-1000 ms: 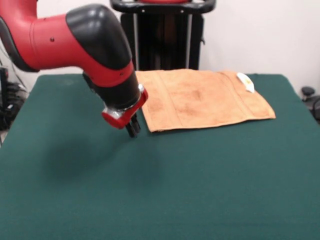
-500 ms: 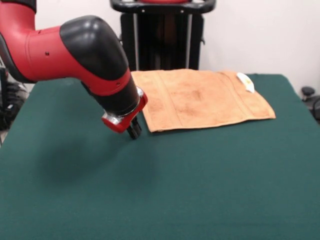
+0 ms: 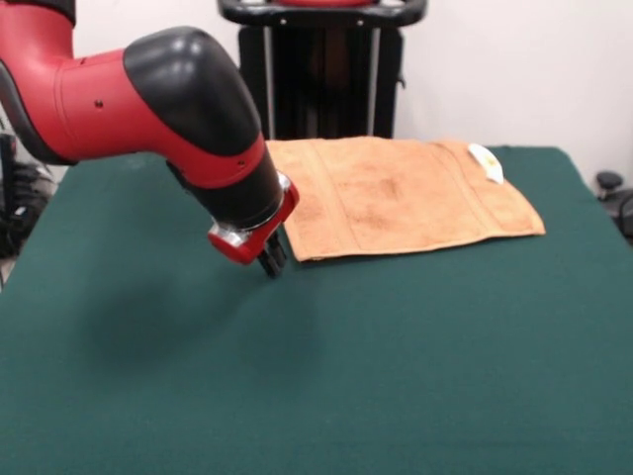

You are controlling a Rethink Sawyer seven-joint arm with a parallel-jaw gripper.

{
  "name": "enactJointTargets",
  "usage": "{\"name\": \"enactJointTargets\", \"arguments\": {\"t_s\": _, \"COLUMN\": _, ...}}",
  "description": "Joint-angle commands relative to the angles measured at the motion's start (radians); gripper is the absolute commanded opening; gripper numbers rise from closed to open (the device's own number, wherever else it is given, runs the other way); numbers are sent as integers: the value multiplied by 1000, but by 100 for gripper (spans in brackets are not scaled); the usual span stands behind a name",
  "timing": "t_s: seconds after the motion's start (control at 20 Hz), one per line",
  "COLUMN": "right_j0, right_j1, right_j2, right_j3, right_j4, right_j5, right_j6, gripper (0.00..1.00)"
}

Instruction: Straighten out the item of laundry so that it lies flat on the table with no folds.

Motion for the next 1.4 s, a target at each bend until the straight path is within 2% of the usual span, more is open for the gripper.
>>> {"name": "enactJointTargets", "arguments": {"t_s": 0.05, "right_j0": 34, "right_j1": -25, "right_j2": 84, "right_j3": 48, "right_j4": 6, "right_j5": 78, "right_j6": -127, "gripper": 0}}
{"name": "enactJointTargets", "arguments": {"t_s": 0.5, "right_j0": 38, "right_j1": -76, "right_j2": 84, "right_j3": 81, "right_j4": 15, "right_j5": 116, "right_j6": -123, "gripper": 0}}
{"name": "enactJointTargets", "arguments": {"t_s": 0.85, "right_j0": 43, "right_j1": -66, "right_j2": 71, "right_j3": 90, "right_j4": 20, "right_j5": 109, "right_j6": -92, "gripper": 0}}
{"name": "enactJointTargets", "arguments": {"t_s": 1.15, "right_j0": 22, "right_j1": -47, "right_j2": 86, "right_j3": 105, "right_j4": 66, "right_j5": 83, "right_j6": -66, "gripper": 0}}
{"name": "enactJointTargets", "arguments": {"t_s": 1.2, "right_j0": 22, "right_j1": -48, "right_j2": 82, "right_j3": 107, "right_j4": 68, "right_j5": 79, "right_j6": -68, "gripper": 100}}
{"name": "enactJointTargets", "arguments": {"t_s": 1.4, "right_j0": 19, "right_j1": -44, "right_j2": 85, "right_j3": 110, "right_j4": 75, "right_j5": 67, "right_j6": -60, "gripper": 100}}
